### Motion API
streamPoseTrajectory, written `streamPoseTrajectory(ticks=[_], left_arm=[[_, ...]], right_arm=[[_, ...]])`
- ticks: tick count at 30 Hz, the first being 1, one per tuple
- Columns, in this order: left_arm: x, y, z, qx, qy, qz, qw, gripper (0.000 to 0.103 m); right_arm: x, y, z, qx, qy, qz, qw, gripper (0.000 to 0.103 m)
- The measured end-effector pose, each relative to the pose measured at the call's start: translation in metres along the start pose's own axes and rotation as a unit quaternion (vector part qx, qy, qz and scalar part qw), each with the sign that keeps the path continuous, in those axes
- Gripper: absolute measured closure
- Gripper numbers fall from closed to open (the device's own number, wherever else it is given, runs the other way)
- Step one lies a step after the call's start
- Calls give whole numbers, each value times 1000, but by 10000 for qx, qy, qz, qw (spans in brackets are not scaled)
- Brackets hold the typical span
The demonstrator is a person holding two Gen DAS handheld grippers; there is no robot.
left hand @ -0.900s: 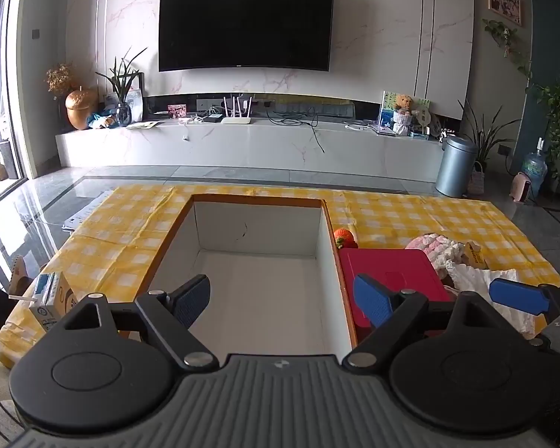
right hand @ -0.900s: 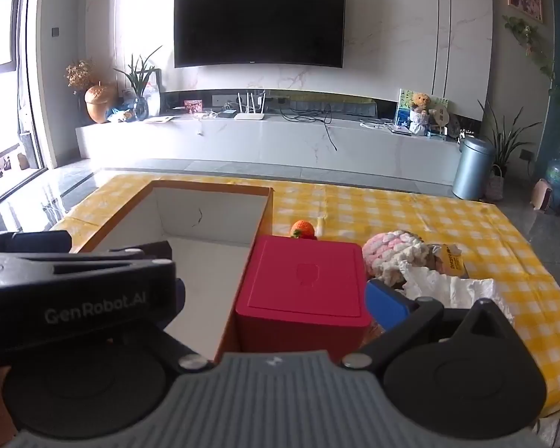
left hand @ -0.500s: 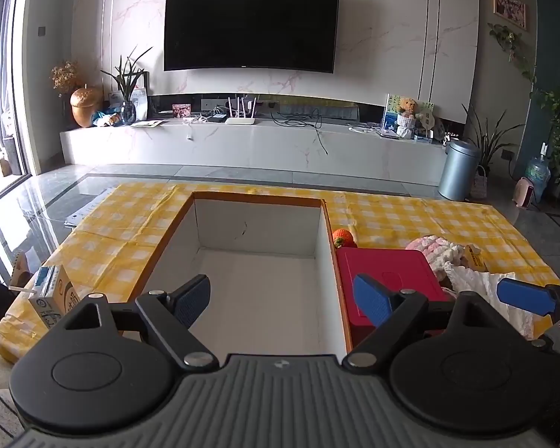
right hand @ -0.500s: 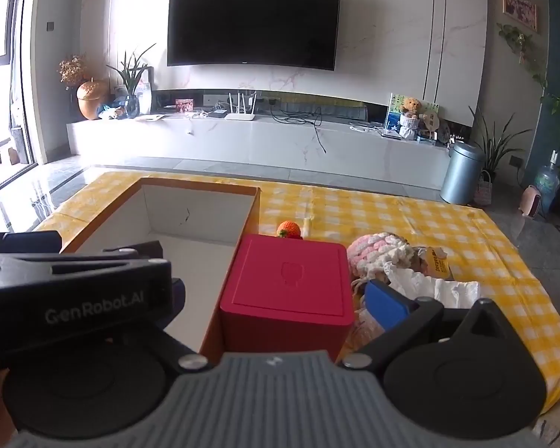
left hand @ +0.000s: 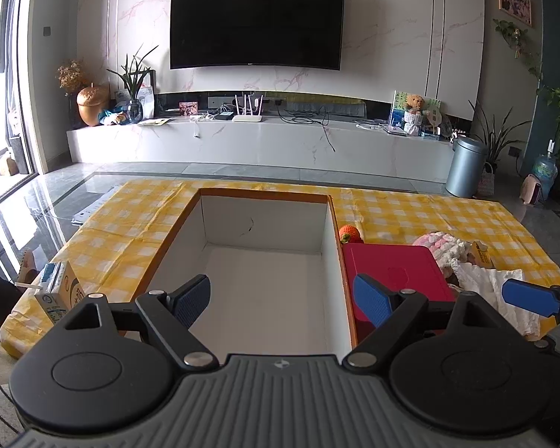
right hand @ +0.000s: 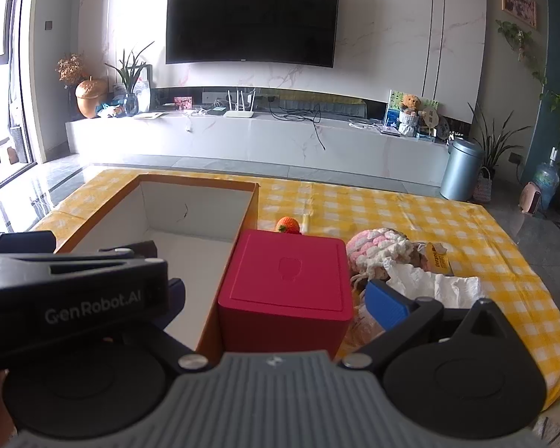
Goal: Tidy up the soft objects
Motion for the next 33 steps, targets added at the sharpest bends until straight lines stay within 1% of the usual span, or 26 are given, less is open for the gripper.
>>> streamPoseTrajectory(ticks=[9,11,12,13,25,33], left_arm=[[-1,0,0,74,-42,25,10000,3],[-1,0,0,83,-27,15,10000,5],[-1,0,1,105,-23,10,9999,9],[-1,0,1,115,-20,4,9999,10],[-1,1,-1,51,-66,-7,10000,9],[-2,1,1,51,142,138,9998,10]], right_arm=[[1,1,3,17,127,15,9999,3],[1,1,3,31,116,6,9999,3],[2,2,3,44,113,3,9999,3],[2,2,3,60,109,0,9999,3],[2,2,1,80,130,-12,9999,3],[4,4,1,47,142,-22,9999,3]])
Point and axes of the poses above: each gripper's, at about its wrist camera, not at the fingertips, and y roughly the way its jaws point, z to its right, x to its underside, the point moved 8 cm from there along y, roughly the way its jaws point, and after that the axes turned 9 degrees about z, right-handed, at the moved point
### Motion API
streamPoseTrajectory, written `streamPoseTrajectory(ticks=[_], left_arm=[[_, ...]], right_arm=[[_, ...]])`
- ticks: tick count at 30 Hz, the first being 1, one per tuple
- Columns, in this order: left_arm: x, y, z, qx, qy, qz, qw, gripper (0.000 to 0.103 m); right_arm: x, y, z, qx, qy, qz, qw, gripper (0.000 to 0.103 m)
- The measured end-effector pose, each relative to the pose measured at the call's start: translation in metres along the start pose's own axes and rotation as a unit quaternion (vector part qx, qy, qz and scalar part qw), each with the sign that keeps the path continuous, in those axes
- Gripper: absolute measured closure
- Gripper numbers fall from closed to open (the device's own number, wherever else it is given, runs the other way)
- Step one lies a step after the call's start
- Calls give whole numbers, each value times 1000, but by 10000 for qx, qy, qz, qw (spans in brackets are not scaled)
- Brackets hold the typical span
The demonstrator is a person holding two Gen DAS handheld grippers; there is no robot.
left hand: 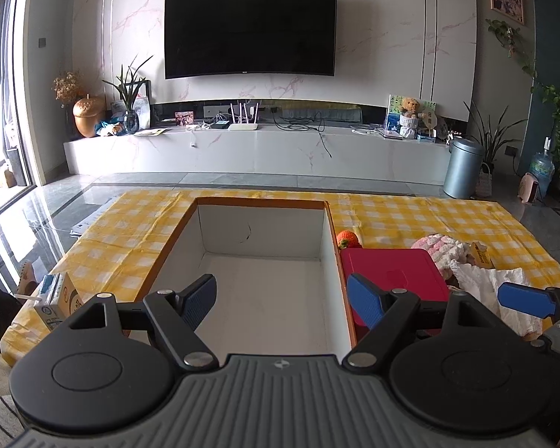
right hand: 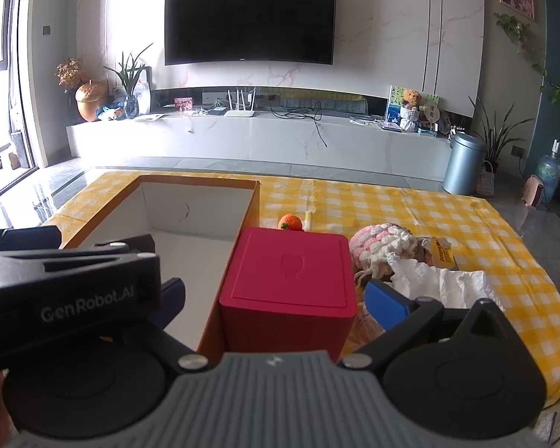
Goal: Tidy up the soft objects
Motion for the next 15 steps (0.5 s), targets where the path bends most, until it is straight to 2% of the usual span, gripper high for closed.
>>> streamPoseTrajectory(ticks=[7,12,15], left_arm=[[2,1,1,59,16,-17,10000,9],[2,1,2,-94,281,77,9995,9],[3,1,1,-134,221,68,9996,9]], right_arm=[[3,1,1,7,-1,-36,10000,3],[6,3,0,86,-108,-89,9999,3],[6,4,0,102,-98,-107,9998,3]])
Point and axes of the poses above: each gripper's, at about its wrist camera, not at the fingertips, and y roughly the way its jaws point, z to its right, x to its underside, the point moved 8 cm from there along y, roughly the way its jaws point, and after that the axes turned 9 degrees about z, right-handed, at the moved point
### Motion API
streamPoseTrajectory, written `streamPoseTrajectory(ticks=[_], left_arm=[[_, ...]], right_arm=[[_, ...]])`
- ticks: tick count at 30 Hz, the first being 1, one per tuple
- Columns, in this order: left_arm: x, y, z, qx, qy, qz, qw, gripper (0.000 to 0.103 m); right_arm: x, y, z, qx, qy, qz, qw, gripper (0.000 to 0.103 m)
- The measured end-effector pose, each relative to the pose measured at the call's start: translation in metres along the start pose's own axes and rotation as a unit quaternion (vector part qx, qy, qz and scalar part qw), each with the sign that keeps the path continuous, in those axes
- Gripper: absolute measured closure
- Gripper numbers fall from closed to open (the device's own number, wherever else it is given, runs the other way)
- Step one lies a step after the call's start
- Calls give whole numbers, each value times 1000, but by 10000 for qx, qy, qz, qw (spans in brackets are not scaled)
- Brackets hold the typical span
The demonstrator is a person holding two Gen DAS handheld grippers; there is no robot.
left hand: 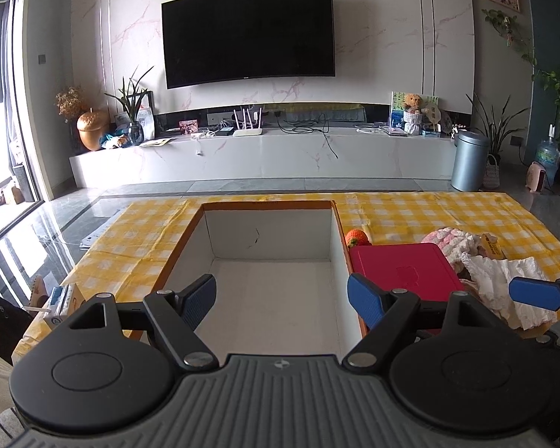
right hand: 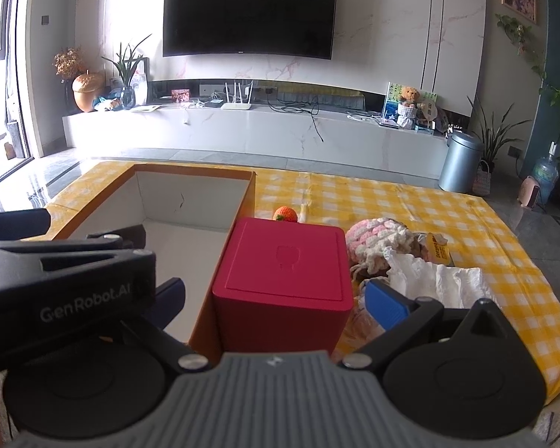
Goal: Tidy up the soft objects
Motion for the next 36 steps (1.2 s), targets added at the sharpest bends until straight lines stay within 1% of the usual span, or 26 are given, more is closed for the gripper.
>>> streamPoseTrajectory(ticks=[3,9,13,15,19,21,23,25,27,28,29,32,34,36], left_arm=[[0,1,0,81,-113,-29,9999,10],[-1,-1,2,166,-34,47,9998,13],[-9,-12,7,157,-9,544,9984,13],[-13,-18,11,295,-74,757,9967,13],[-28,-32,13,799,-717,1113,9880,13],[-34,-34,15,915,-697,1125,9870,13],[-37,-33,19,991,-501,1127,9874,12],[-39,-29,25,1066,-291,1094,9878,11],[-35,-23,34,1441,-80,953,9849,11],[-31,-20,37,1601,-71,843,9835,11],[-26,-17,38,1646,-134,747,9834,11],[-20,-7,39,1681,-237,643,9834,11],[-19,-2,41,1603,-177,725,9842,16],[-18,-1,46,1488,-34,785,9857,16]], right_arm=[[-1,0,1,-29,74,-3,10000,3],[1,0,2,-19,96,-11,10000,3],[1,0,4,-57,235,-28,9997,3],[1,-1,8,-114,304,-15,9995,3],[2,-4,23,-8,233,-22,9997,3],[3,-6,38,-26,346,-89,9994,2],[2,-11,59,-157,639,-106,9978,2],[0,-15,84,-166,835,-100,9963,2],[-3,-18,113,34,912,-99,9958,2],[-4,-20,128,150,976,-88,9951,2],[-5,-21,142,227,1041,-97,9943,2],[-4,-19,175,326,1140,-213,9927,2],[0,-12,188,355,1239,-339,9911,2],[13,2,190,195,1498,-701,9860,2]])
Point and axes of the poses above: each gripper's, at about its wrist camera, not at the fingertips, and y roughly the way its jaws point, z to its right, x to its underside, the point moved 8 cm from there along y, roughly the way its jaws point, and after that the axes turned 9 degrees about z, right-handed, at the moved point
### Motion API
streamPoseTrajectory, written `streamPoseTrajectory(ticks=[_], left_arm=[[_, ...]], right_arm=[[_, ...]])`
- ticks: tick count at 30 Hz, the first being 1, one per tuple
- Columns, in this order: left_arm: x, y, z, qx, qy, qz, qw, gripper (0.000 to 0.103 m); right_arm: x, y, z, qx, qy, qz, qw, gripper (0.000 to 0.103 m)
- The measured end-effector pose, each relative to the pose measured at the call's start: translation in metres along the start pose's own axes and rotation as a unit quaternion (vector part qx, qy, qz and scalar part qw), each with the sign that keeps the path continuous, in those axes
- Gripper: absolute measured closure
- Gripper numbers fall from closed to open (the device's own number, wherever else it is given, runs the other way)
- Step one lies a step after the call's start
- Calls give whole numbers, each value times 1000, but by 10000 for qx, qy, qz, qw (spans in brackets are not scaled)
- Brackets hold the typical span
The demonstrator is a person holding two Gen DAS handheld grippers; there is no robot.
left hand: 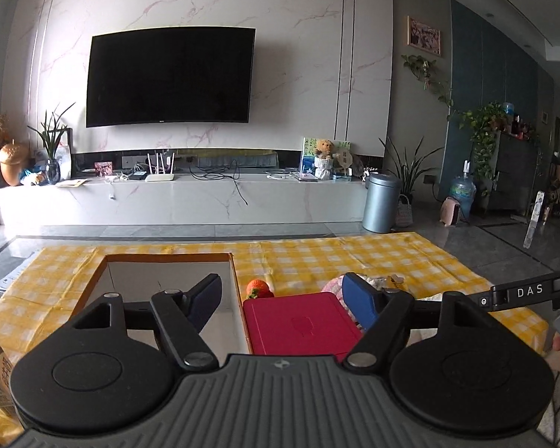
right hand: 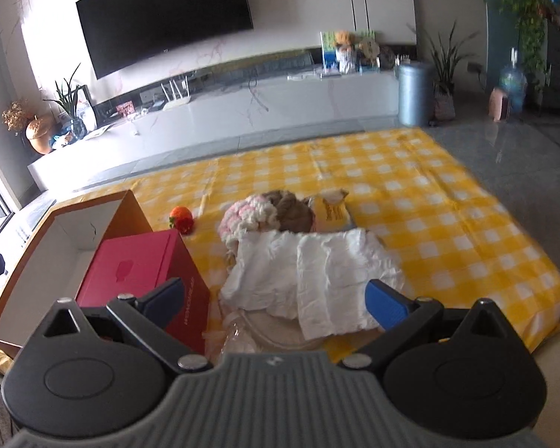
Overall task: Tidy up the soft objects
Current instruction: 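Reach the right gripper to the pile and grasp the clear ribboned plastic bag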
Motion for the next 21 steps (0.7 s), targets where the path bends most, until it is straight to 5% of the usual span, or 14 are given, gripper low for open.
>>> streamPoseTrajectory(ticks=[6,13,16,21], left_arm=[[17,6,-6,-350,45,-343,9988,18],[36,15,-27,-250,-431,-953,9942,19],[41,15,-32,-316,-214,-970,9945,19],[45,14,-30,-381,29,-957,9947,18]], right_arm=[[54,54,-32,-773,437,-1324,9872,9],[72,104,-38,-132,322,-1629,9860,22],[81,122,-33,-157,499,-1885,9807,22],[86,138,-20,10,912,-1958,9764,37]])
Point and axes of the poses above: each gripper's, at about its wrist camera, not at the fingertips, and y roughly the way its jaws point, z to its right, x to its underside, the point moved 8 cm from there along y, roughly the way its jaws point, and after that the axes turned 9 degrees about z, right-handed, at the moved point
